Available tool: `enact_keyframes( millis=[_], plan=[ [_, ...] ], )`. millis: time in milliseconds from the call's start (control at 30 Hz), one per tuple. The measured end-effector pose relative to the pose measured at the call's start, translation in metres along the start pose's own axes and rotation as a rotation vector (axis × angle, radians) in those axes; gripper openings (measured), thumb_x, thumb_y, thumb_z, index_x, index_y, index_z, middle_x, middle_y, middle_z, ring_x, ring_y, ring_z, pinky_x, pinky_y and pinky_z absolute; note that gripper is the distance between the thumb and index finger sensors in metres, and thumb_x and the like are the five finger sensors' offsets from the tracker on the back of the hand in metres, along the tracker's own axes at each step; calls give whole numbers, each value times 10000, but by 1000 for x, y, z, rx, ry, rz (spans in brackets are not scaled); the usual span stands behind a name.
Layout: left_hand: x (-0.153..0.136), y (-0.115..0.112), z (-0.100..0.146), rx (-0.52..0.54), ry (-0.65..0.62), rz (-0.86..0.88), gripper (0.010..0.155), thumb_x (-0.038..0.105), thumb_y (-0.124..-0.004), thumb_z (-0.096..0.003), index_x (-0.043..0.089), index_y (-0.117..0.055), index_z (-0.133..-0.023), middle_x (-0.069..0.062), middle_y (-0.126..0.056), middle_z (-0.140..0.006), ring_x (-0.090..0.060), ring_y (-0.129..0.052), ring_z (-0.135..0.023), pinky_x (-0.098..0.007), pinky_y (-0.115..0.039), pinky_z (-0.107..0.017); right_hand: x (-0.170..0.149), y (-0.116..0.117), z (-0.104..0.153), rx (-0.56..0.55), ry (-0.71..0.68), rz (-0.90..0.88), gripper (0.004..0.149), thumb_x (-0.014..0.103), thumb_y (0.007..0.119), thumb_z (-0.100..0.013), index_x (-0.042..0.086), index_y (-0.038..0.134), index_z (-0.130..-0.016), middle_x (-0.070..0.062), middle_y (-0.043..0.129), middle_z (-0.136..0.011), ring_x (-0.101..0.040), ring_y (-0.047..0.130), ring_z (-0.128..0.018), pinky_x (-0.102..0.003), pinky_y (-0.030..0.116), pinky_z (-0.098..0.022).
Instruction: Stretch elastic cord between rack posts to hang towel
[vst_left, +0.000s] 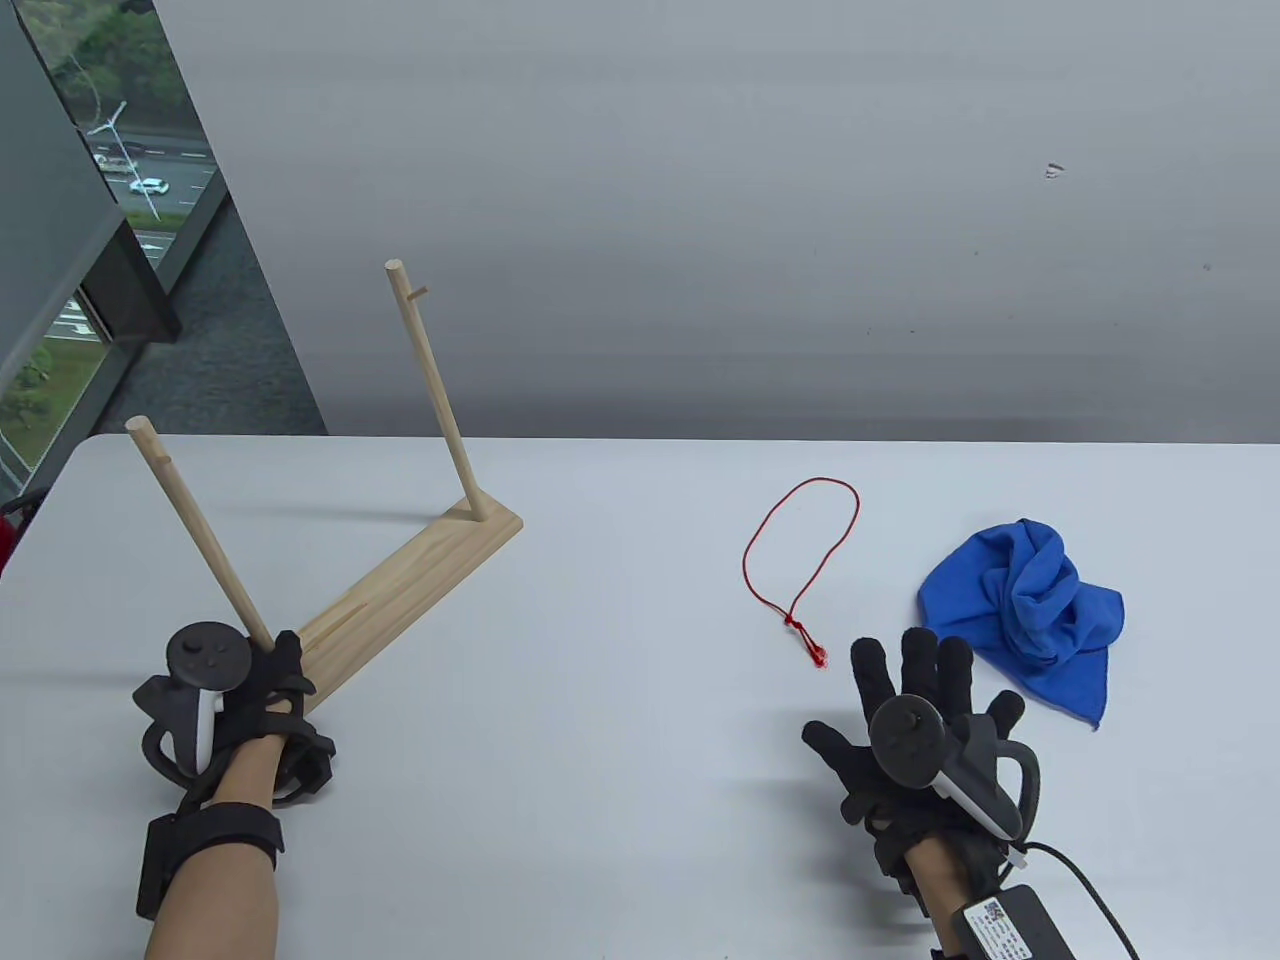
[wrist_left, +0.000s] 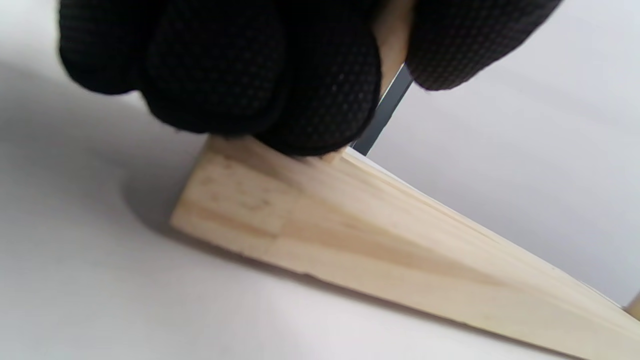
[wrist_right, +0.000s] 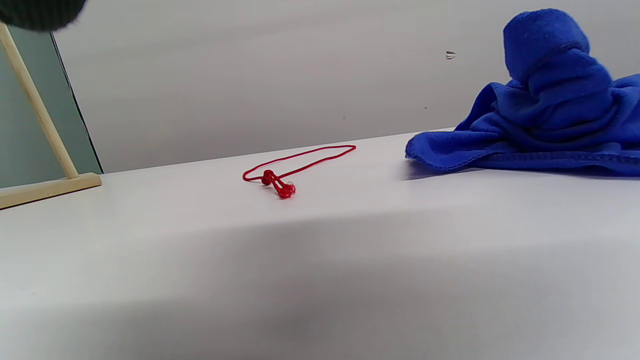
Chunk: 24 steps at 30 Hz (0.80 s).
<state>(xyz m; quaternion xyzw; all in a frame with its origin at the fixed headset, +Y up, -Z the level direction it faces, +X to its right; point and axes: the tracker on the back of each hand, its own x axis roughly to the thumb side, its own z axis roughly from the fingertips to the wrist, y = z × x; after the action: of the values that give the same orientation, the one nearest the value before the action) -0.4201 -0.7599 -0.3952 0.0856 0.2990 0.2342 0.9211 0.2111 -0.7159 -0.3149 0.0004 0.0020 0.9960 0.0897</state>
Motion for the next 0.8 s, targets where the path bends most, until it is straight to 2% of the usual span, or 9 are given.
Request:
enact_keyframes(
  millis=[467, 800],
  plan=[
    [28, 41, 10, 71, -145, 54, 485, 535, -837, -458, 141, -960, -711, -33, -1081, -359, -205, -1048, -219, -426, -901, -338, -1, -1, 1, -21, -7, -10, 895, 818, 559, -413, 383, 95, -1043, -73, -100, -1068, -422, -59, -1019, -774, 10, -517],
    [55, 58, 25, 43, -295, 101, 482, 530, -849, -444, 142, -972, -701, -42, -1084, -351, -217, -1045, -216, -436, -900, -337, -1, -1, 3, -37, -13, -14, 894, 820, 556, -412, 386, 93, -1042, -74, -99, -1068, -422, -60, -1019, -774, 11, -517]
  ],
)
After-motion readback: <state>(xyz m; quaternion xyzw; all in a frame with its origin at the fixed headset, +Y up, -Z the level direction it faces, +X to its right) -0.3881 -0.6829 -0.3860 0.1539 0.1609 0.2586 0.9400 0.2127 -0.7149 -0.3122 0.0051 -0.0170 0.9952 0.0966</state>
